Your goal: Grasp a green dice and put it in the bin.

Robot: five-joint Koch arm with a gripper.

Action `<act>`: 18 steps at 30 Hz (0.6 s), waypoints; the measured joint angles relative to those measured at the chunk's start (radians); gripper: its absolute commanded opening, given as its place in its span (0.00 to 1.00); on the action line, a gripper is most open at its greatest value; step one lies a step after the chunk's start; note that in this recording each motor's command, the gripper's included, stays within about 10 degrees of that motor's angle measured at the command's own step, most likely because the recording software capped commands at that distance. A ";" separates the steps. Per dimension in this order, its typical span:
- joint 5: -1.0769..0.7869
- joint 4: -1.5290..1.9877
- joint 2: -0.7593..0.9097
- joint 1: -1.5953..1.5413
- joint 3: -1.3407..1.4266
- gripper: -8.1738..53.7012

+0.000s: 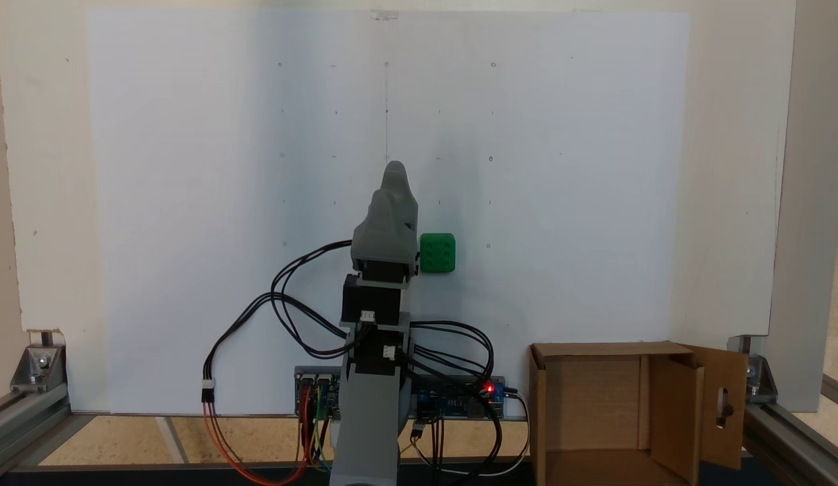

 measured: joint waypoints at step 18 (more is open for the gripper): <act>0.000 0.460 0.000 -0.011 -0.230 0.85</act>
